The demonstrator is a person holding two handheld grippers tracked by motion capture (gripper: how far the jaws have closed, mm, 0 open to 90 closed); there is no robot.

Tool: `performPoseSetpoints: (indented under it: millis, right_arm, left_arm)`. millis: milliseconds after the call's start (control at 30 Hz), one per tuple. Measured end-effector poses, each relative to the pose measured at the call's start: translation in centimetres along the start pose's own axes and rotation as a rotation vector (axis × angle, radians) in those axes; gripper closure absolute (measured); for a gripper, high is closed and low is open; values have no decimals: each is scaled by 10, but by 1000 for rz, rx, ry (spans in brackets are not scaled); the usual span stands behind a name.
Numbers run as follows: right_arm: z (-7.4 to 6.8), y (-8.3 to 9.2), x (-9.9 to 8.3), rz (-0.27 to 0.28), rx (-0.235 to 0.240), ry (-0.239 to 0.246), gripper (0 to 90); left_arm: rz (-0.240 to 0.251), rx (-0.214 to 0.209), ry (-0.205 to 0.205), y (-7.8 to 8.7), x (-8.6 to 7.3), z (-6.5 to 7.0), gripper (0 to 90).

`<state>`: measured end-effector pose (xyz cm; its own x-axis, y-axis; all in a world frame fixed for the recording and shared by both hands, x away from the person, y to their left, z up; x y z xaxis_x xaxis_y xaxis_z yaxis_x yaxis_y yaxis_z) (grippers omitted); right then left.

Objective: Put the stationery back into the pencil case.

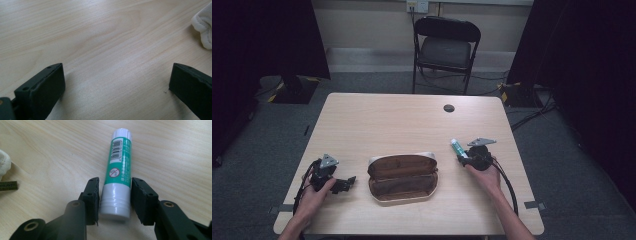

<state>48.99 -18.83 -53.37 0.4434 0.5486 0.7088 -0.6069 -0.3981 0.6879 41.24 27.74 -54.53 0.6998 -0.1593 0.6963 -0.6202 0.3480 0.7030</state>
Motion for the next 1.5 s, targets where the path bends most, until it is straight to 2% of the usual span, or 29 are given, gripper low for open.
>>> performPoseSetpoints:
  millis: [100, 333, 400, 667, 833, 1267, 1500]
  right_arm:
    - [0, 0, 0, 1, 1, -3, 642]
    - [-1, 2, -1, -2, 11, -12, 648]
    - [-2, 2, -1, -6, 13, 1, 647]
    - [-4, 4, -1, -20, 15, 1, 652]
    - [-3, 6, -1, -29, 25, -33, 653]
    - [1, 25, 5, 23, 48, -90, 655]
    - [1, 38, 10, 62, 62, -93, 656]
  left_arm:
    - [-1, 1, -3, 1, 0, 0, 2]
    - [-2, 2, -6, 0, 0, 0, 1]
    - [-3, -2, -3, 0, 0, 0, 0]
    - [-3, -3, -3, 0, 0, 0, 0]
    - [-1, -3, -1, 0, 0, 0, 0]
    - [0, -3, -2, 0, 0, 0, 0]
    - [0, -3, -1, 0, 0, 0, 0]
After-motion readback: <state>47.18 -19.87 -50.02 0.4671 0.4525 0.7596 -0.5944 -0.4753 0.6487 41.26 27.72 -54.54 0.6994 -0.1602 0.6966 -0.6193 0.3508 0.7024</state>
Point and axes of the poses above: each handheld gripper's, and its own axes: y roughly backward along the jaws, x roughly out of its top, z roughly to its right, the point moved 6 cm from there along -y, roughly forward along the jaws, and after that the axes turned 12 degrees about y, right-handed, at the moved point
